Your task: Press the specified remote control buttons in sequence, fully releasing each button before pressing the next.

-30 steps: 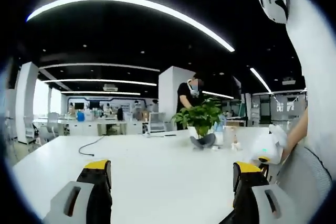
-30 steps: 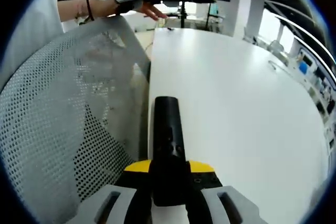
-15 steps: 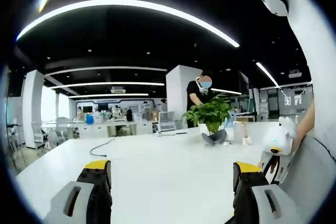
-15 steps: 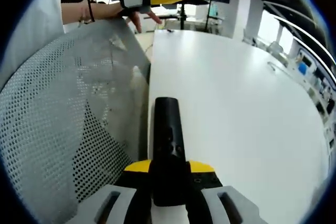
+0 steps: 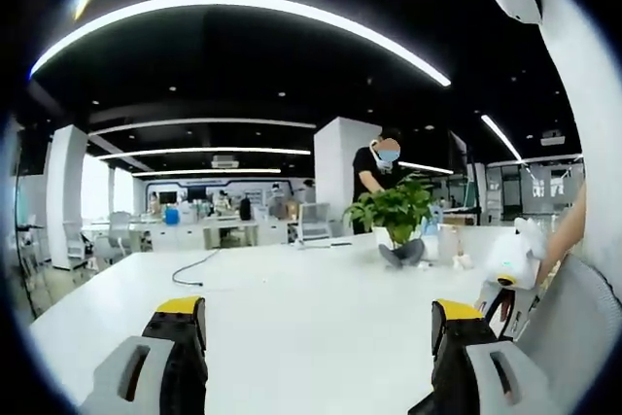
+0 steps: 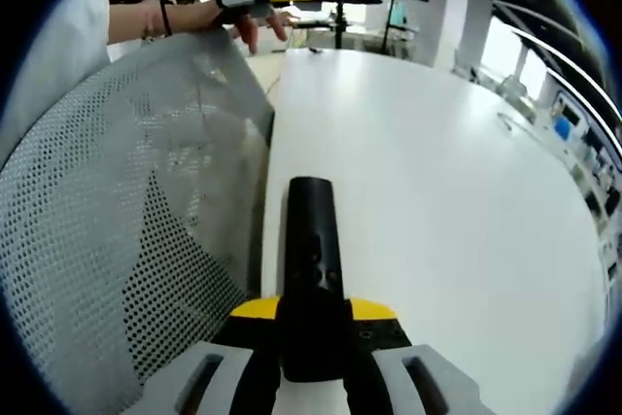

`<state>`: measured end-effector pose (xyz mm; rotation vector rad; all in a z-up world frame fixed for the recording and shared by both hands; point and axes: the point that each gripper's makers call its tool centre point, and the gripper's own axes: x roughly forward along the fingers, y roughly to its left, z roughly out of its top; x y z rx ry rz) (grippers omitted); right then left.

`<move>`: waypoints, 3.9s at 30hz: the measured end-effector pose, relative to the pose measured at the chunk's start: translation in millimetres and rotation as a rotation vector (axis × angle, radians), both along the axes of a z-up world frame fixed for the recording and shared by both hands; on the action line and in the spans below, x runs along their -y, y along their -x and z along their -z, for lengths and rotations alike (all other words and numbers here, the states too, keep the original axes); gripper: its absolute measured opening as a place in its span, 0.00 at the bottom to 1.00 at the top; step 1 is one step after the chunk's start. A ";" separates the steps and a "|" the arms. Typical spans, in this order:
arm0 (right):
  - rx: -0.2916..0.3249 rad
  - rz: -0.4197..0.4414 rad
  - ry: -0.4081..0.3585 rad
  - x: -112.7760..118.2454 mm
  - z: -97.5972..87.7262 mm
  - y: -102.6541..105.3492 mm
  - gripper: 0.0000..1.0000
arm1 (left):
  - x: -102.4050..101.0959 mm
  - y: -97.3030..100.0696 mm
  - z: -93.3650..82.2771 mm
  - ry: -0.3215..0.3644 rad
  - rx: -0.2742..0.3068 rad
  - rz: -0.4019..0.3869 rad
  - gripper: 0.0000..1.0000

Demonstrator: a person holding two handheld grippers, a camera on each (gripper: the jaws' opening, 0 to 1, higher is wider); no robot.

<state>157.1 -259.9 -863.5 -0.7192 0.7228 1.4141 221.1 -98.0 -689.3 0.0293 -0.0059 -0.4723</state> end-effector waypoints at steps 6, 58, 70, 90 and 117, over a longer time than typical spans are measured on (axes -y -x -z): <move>-0.004 -0.008 0.000 0.7 0.3 -4.7 0.21 | -2.5 0.3 -1.6 0.011 0.007 -0.011 1.00; -0.009 0.042 0.002 1.8 1.2 -47.9 0.21 | -15.8 3.0 -7.7 0.086 -0.025 -0.072 0.98; -0.005 0.044 0.003 0.6 0.4 -55.1 0.21 | -14.1 2.5 -5.4 0.072 -0.040 -0.070 0.96; -0.016 0.047 0.082 -1.9 1.5 -68.7 0.21 | -16.4 1.9 -2.5 0.085 -0.055 -0.073 0.97; -0.037 0.057 0.236 -0.7 3.5 -102.7 0.21 | -14.7 3.1 3.1 0.053 -0.070 -0.069 0.96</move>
